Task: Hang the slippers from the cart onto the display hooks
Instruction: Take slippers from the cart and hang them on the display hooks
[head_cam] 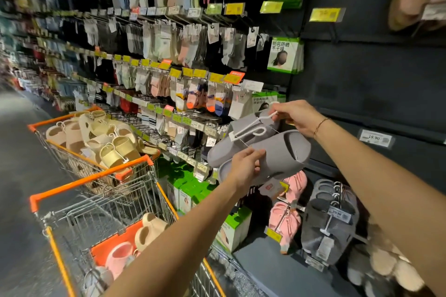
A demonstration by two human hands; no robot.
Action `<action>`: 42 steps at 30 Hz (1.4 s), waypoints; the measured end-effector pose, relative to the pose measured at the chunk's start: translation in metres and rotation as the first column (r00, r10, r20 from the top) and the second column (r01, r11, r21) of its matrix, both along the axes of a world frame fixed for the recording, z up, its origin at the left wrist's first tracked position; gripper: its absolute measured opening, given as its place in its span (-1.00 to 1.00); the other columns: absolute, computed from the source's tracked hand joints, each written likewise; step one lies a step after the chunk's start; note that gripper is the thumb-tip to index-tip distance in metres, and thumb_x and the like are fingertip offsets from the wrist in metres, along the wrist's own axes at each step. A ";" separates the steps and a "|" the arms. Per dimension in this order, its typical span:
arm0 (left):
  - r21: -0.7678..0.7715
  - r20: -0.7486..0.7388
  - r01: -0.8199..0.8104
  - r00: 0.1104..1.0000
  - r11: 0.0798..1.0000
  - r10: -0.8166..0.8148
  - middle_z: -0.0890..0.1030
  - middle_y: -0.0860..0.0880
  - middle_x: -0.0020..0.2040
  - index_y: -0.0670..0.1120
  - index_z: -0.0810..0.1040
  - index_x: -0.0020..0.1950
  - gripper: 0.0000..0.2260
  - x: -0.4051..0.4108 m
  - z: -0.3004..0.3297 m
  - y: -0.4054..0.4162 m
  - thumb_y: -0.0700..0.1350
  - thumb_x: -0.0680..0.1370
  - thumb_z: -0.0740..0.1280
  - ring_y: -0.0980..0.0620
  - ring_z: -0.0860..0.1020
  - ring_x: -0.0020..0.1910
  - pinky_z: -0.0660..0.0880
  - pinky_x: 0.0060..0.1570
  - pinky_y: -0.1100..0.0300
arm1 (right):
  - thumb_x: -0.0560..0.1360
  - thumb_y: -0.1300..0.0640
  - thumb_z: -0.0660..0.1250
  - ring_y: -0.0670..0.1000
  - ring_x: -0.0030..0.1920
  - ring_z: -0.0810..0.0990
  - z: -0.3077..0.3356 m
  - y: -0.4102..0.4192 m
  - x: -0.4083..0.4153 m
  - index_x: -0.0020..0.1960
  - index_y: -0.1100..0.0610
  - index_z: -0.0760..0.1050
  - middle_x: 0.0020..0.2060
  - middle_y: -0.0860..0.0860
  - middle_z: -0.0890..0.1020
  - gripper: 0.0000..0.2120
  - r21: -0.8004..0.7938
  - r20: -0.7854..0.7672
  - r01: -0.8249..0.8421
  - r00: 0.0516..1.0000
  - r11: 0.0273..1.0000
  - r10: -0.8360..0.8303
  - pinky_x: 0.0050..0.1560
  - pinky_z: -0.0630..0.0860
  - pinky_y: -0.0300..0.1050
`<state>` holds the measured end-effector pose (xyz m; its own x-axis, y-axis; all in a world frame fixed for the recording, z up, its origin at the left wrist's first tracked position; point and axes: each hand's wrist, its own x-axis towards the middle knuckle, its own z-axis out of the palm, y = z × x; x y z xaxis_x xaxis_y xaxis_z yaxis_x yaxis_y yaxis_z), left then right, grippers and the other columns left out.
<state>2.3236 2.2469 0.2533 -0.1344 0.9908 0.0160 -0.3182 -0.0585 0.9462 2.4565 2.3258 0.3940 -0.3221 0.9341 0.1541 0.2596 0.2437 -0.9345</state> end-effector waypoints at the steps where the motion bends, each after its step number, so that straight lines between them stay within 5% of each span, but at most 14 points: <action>1: -0.010 -0.011 0.003 1.000 1.000 -0.003 0.50 0.08 -0.40 -0.03 0.47 -0.34 -0.68 0.001 0.000 0.001 -0.22 0.61 0.30 0.16 0.47 -0.40 0.36 -0.42 0.30 | 0.52 0.13 0.40 -0.03 -0.19 0.64 -0.001 -0.003 0.002 -0.04 0.29 0.69 -0.22 0.12 0.70 -0.79 0.008 0.042 -0.016 0.999 1.000 0.016 0.11 0.50 -0.08; 7: -0.018 -0.011 -0.005 1.000 1.000 0.005 0.57 -0.11 -0.15 -0.06 0.56 -0.16 -0.90 0.014 -0.003 0.003 -0.08 0.53 0.38 -0.04 0.51 -0.12 0.42 -0.09 0.11 | 0.56 0.19 0.35 -0.02 -0.16 0.65 -0.004 -0.017 -0.002 0.01 0.34 0.67 -0.12 0.21 0.70 -0.79 0.063 0.171 -0.053 0.984 0.997 0.042 0.07 0.55 -0.15; 10: -0.056 -0.002 -0.041 0.999 0.998 0.041 0.57 -0.10 -0.20 -0.06 0.55 -0.25 -0.77 0.021 -0.008 0.004 -0.15 0.62 0.33 -0.04 0.48 -0.13 0.41 -0.14 0.14 | 0.54 0.20 0.38 -0.05 -0.19 0.64 -0.007 -0.020 -0.010 -0.02 0.33 0.68 -0.14 0.23 0.71 -0.80 0.085 0.230 -0.036 0.973 0.996 0.016 0.08 0.55 -0.12; 14: -0.074 -0.029 -0.074 0.997 0.995 0.072 0.48 -0.04 -0.32 -0.02 0.53 -0.40 -0.67 0.031 -0.004 0.001 -0.09 0.58 0.34 -0.02 0.41 -0.20 0.35 -0.15 0.12 | 0.55 0.23 0.36 -0.10 -0.27 0.61 -0.018 -0.027 -0.023 -0.03 0.35 0.68 -0.15 0.22 0.71 -0.81 0.101 0.373 -0.058 0.928 0.993 0.016 -0.24 0.51 -0.39; 18: -0.104 0.076 -0.102 0.991 0.989 0.110 0.64 -0.12 -0.15 -0.07 0.65 -0.22 -0.85 0.037 -0.009 0.001 -0.05 0.50 0.38 -0.08 0.56 -0.09 0.55 0.09 -0.08 | 0.57 0.21 0.33 -0.09 -0.19 0.60 -0.025 -0.027 -0.020 -0.06 0.30 0.70 -0.15 0.15 0.73 -0.79 0.081 0.537 -0.118 0.842 0.990 0.057 -0.05 0.52 -0.25; 22: -0.148 0.125 -0.175 0.973 0.973 0.194 0.44 -0.09 -0.33 -0.06 0.50 -0.28 -0.82 0.038 -0.006 -0.009 -0.07 0.51 0.38 0.00 0.41 -0.28 0.39 -0.24 0.12 | 0.54 0.11 0.37 0.03 -0.20 0.51 -0.024 -0.026 -0.017 -0.15 0.26 0.70 -0.25 0.17 0.65 -0.76 0.129 0.631 -0.105 0.775 0.986 0.000 -0.12 0.45 -0.02; 26: -0.189 0.216 -0.224 0.940 0.956 0.263 0.60 -0.07 -0.30 -0.07 0.61 -0.32 -0.78 0.039 -0.001 -0.012 -0.18 0.53 0.37 -0.05 0.55 -0.25 0.58 -0.20 0.15 | 0.52 0.15 0.35 0.07 -0.23 0.46 -0.020 -0.037 -0.026 -0.19 0.26 0.66 -0.30 0.16 0.57 -0.79 0.276 0.701 -0.127 0.705 0.953 -0.109 -0.25 0.36 -0.03; 31: -0.258 0.353 -0.268 0.868 0.928 0.349 0.48 -0.02 -0.53 -0.10 0.49 -0.35 -0.74 0.036 0.003 -0.018 -0.27 0.54 0.32 -0.01 0.43 -0.46 0.44 -0.26 0.16 | 0.59 0.04 0.22 0.14 -0.03 0.46 -0.012 -0.040 -0.027 -0.28 0.07 0.59 -0.23 0.03 0.52 -0.68 0.451 0.766 -0.097 0.552 0.887 -0.329 0.00 0.37 0.05; 34: -0.315 0.399 -0.273 0.831 0.909 0.388 0.41 -0.03 -0.51 -0.13 0.42 -0.28 -0.77 0.028 0.002 -0.025 -0.32 0.55 0.28 0.08 0.34 -0.55 0.34 -0.44 0.26 | 0.58 0.11 0.24 0.12 -0.21 0.48 -0.004 -0.038 -0.020 -0.40 0.10 0.46 -0.39 0.03 0.46 -0.63 0.485 0.661 0.013 0.648 0.874 -0.377 -0.26 0.39 -0.07; 39: -0.280 0.304 -0.194 0.911 0.940 0.279 0.50 -0.13 -0.38 -0.25 0.47 -0.24 -0.85 0.023 0.006 -0.037 -0.36 0.52 0.24 0.01 0.44 -0.49 0.42 -0.49 0.26 | 0.62 0.17 0.19 0.12 -0.16 0.44 0.010 -0.046 -0.017 -0.30 0.23 0.47 -0.31 0.08 0.47 -0.66 0.524 0.579 0.052 0.710 0.850 -0.400 -0.17 0.28 -0.11; 42: -0.201 -0.048 -0.217 0.976 0.955 0.212 0.63 -0.34 -0.17 -0.35 0.56 -0.17 -0.77 0.016 0.012 -0.034 -0.22 0.50 0.21 -0.09 0.59 -0.44 0.48 -0.48 0.23 | 0.64 0.18 0.17 0.10 -0.16 0.43 0.016 -0.053 -0.016 -0.30 0.21 0.46 -0.30 0.09 0.46 -0.65 0.534 0.612 0.014 0.684 0.846 -0.397 -0.17 0.30 -0.09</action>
